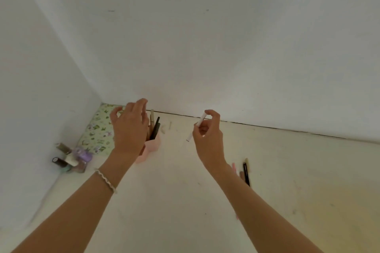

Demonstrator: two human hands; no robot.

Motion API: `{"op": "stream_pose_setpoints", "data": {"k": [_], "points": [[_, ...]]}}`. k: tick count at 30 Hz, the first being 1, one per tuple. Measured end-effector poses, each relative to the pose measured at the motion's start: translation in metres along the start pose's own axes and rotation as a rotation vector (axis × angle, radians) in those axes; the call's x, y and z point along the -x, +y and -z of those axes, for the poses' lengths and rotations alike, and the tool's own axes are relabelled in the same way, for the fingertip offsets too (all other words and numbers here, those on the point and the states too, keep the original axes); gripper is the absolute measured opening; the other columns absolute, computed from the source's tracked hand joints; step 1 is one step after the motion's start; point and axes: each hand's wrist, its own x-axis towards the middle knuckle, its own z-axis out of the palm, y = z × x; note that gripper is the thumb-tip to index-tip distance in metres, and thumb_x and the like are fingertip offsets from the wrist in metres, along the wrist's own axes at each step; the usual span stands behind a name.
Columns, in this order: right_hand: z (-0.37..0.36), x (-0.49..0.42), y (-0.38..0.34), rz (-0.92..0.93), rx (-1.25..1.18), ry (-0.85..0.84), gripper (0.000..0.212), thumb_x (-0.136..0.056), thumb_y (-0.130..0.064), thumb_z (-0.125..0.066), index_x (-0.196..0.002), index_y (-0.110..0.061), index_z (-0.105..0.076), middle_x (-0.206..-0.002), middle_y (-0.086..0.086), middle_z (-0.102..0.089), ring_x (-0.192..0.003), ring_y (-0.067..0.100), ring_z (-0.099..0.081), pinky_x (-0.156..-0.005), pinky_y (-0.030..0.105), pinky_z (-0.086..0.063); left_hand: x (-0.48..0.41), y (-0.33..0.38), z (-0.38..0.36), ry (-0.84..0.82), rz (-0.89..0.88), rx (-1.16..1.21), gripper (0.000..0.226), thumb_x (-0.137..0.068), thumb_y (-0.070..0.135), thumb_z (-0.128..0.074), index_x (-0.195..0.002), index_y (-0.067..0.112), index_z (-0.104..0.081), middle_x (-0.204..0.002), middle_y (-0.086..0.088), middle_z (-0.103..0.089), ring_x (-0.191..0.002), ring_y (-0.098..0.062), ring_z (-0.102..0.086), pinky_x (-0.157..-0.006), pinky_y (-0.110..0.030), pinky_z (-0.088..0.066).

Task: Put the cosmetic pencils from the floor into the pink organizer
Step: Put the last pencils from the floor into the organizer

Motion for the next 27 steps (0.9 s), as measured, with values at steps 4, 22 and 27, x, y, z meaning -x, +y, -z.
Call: {"op": "stream_pose_setpoints", "data": {"k": [4,22,27], "points": [[-0.027,0.010,-0.006,0.090,0.018,-0.046,0.039,-0.094,-0.011,-0.056,-0.122,-0.031,-0.037,-0.080,-0.004,-0.063,-0.073,0.006,-0.062,-0.064,0.011,-0.046,-0.011,-0.006,-0.004,0.021,-0.059,-0.142,0.015,-0.089,0.017,-0.064,-0.103,0.021,-0.066,-0.086,0.003,-0.069,-0.090,-0.021,-0.065,-0.109,-0.043,-0.020],[-0.086,0.006,-0.008,0.246,0.254,-0.227,0.031,-0.098,-0.013,-0.051,-0.127,-0.022,-0.045,-0.105,-0.001,-0.065,-0.095,0.019,-0.061,-0.086,0.037,-0.052,-0.023,0.003,0.024,0.028,-0.049,0.086,0.041,-0.081,0.002,-0.060,-0.120,0.013,-0.064,-0.122,-0.006,-0.062,-0.123,-0.028,-0.051,-0.105,-0.044,-0.034],[-0.063,0.009,0.004,0.379,0.342,-0.080,0.036,-0.089,0.000,-0.056,-0.122,-0.012,-0.058,-0.111,0.001,-0.066,-0.098,0.015,-0.060,-0.088,0.024,-0.048,0.000,0.032,0.012,0.014,-0.071,0.183,0.036,-0.077,-0.004,-0.062,-0.110,0.009,-0.063,-0.109,-0.006,-0.064,-0.108,-0.027,-0.056,-0.092,-0.040,-0.043]]}}
